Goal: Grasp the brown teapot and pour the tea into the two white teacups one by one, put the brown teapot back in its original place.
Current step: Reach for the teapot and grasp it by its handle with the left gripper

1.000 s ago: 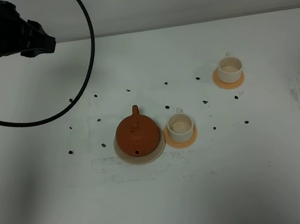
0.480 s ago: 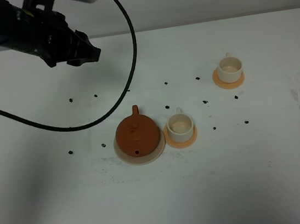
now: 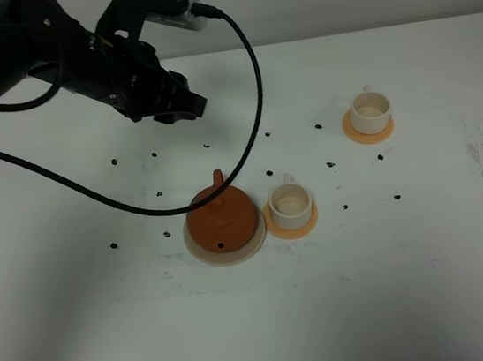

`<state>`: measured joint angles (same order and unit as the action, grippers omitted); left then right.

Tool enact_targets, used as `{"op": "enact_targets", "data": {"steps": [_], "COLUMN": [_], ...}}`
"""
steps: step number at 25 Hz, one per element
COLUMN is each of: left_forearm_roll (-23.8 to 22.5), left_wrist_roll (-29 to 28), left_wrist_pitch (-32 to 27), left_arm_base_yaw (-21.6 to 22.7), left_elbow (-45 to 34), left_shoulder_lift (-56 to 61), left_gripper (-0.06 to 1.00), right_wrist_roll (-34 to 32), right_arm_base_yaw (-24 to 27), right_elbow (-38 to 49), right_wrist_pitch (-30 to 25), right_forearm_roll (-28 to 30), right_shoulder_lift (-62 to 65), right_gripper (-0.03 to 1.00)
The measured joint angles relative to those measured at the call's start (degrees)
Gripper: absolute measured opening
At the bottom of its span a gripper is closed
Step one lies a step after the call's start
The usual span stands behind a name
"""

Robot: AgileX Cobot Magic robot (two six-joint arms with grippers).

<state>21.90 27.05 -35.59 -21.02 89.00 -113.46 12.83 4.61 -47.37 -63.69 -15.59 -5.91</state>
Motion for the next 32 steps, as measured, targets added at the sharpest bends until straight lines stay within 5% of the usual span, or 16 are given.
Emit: {"op": "enact_targets", "data": {"steps": [5,23,32], "left_forearm_roll": [0.6,0.8,0.8], "left_wrist_roll": [0.2,1.4,1.5], "left_wrist_pitch": [0.9,0.7,-0.7], "left_arm_base_yaw": [-3.2,-3.4,-3.5], "left_elbow": [0.3,0.4,0.4], "left_shoulder_lift": [-1.8,-10.3,-10.6], "left_gripper": [0.38,0.37,0.49], "right_wrist_roll": [-0.4,0.8,1.1], "right_arm_base_yaw": [0.0,0.0,0.0], "right_elbow": [5.5,16.9,18.1], "right_wrist_pitch": [-1.3,-2.8,1.0], "right_forearm_roll": [0.1,0.7,2.0], "right_shoulder_lift": [3.9,6.3,6.3], "right_gripper": [0.43,0.43,0.43]}}
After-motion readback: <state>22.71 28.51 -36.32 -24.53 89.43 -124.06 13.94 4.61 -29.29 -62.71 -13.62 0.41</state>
